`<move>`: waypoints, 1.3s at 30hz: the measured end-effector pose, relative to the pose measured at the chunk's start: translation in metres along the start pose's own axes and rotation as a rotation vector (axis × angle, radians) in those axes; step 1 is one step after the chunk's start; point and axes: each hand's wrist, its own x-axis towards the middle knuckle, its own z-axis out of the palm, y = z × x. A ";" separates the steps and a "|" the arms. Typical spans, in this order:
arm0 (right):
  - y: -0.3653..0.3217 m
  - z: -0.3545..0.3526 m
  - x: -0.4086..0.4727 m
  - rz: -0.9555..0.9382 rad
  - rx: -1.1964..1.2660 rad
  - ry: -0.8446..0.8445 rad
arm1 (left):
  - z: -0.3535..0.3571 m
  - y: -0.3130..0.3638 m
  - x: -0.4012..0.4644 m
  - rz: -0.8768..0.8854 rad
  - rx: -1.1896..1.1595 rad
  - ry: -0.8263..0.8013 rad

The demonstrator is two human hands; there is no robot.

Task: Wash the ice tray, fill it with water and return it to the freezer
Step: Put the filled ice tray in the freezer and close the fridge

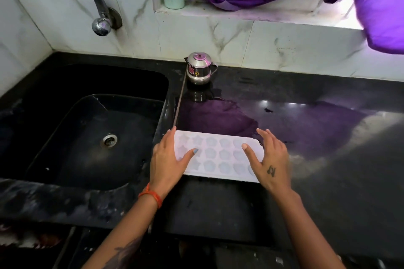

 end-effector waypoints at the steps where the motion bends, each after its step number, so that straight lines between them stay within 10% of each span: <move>1: 0.003 0.000 -0.004 0.009 -0.014 0.001 | -0.001 0.000 -0.004 -0.019 0.014 0.011; 14: 0.007 0.006 -0.019 0.268 -0.080 -0.133 | -0.001 -0.015 -0.013 -0.130 0.111 -0.026; 39: -0.035 -0.002 -0.008 0.070 -0.071 -0.163 | -0.037 -0.023 -0.039 -0.176 0.043 0.208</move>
